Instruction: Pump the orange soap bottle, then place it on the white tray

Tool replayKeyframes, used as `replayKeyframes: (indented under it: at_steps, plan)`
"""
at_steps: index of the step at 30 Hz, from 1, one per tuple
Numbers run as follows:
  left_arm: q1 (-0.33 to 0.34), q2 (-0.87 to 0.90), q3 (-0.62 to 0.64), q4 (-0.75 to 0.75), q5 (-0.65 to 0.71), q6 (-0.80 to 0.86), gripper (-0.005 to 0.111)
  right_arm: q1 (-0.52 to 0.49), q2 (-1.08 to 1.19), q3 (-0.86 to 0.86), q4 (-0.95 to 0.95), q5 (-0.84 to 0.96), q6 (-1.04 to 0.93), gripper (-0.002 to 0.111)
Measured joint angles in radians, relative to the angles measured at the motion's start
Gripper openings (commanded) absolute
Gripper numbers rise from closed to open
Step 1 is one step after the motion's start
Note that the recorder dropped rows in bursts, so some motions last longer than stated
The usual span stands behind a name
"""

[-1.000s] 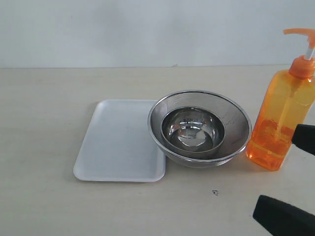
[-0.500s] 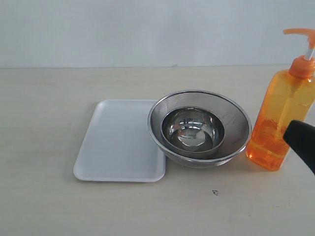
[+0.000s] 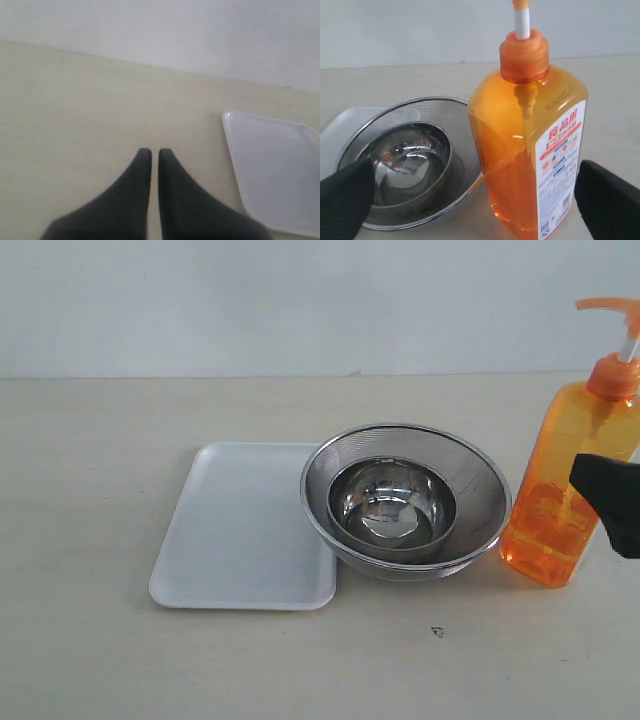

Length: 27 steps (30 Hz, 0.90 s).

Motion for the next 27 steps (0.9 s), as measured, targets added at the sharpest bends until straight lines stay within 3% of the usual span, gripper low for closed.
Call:
replayKeyframes:
  at_steps: [8,18,21,27]
  plan:
    - [0.000,0.000,0.000,0.000,0.000,0.000,0.005,0.000,0.169,-0.052,-0.063,-0.105,0.062,0.105]
    - [0.000,0.000,0.000,0.000,0.000,0.000,0.005,0.000,0.185,-0.058,-0.959,-0.221,0.954,0.105]
    - [0.000,0.000,0.000,0.000,0.000,0.000,0.005,0.000,0.223,-0.060,-1.078,-0.265,1.061,0.105]
    - [0.000,0.000,0.000,0.000,0.000,0.000,0.005,0.000,0.376,-0.062,-1.139,-0.384,1.127,0.105]
